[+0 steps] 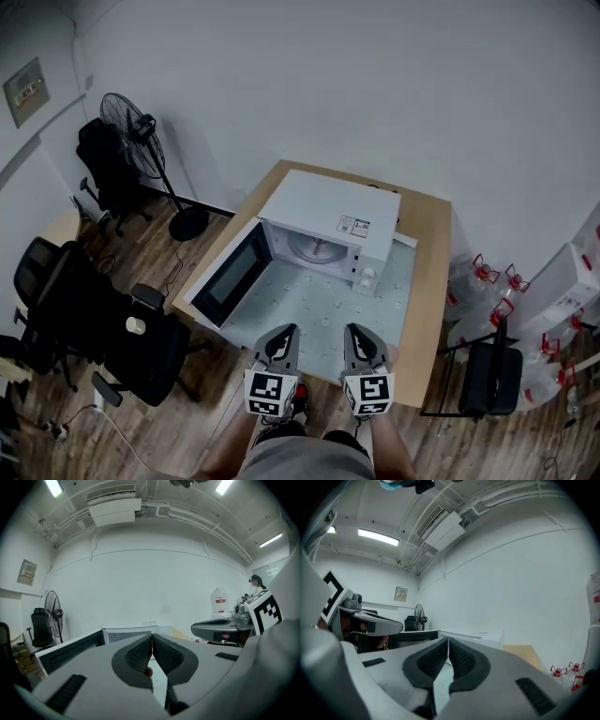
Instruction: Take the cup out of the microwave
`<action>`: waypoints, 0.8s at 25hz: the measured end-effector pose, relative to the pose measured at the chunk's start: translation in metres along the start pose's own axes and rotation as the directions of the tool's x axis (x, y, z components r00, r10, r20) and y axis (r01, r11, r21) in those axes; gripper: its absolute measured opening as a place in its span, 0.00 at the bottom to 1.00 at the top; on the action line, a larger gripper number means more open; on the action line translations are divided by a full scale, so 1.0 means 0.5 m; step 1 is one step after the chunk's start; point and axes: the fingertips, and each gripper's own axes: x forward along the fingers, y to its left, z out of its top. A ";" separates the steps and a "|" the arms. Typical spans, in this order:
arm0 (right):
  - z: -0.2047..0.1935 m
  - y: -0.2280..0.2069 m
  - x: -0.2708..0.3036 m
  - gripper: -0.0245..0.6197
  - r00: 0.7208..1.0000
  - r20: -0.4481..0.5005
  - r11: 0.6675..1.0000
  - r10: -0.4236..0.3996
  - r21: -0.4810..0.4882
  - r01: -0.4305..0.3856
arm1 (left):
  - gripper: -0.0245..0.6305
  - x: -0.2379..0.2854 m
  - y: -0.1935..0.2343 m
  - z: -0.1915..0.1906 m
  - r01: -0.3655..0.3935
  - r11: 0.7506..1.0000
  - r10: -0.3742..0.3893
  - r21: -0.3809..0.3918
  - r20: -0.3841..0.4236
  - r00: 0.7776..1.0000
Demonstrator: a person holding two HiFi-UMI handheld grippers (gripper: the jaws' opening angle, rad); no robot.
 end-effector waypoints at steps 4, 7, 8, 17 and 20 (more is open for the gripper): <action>-0.002 -0.006 0.005 0.07 1.000 -0.004 1.000 -0.008 -0.001 0.008 | 0.07 0.002 0.006 -0.006 -0.009 1.000 0.009 -0.004 -0.005 1.000; -0.004 -0.013 0.007 0.07 1.000 -0.009 1.000 -0.014 0.000 0.014 | 0.07 0.007 0.004 -0.007 -0.005 1.000 0.005 -0.004 -0.004 1.000; -0.005 -0.015 0.008 0.07 1.000 -0.011 1.000 -0.013 -0.001 0.013 | 0.07 0.009 0.004 -0.007 -0.005 1.000 0.005 -0.006 -0.006 1.000; -0.007 -0.022 0.013 0.06 1.000 -0.017 1.000 -0.013 -0.009 0.013 | 0.07 0.023 0.003 -0.006 0.002 1.000 -0.002 -0.007 -0.011 1.000; -0.008 -0.023 0.015 0.06 1.000 -0.019 1.000 -0.013 -0.008 0.013 | 0.07 0.025 0.003 -0.003 0.003 1.000 -0.003 -0.007 -0.010 1.000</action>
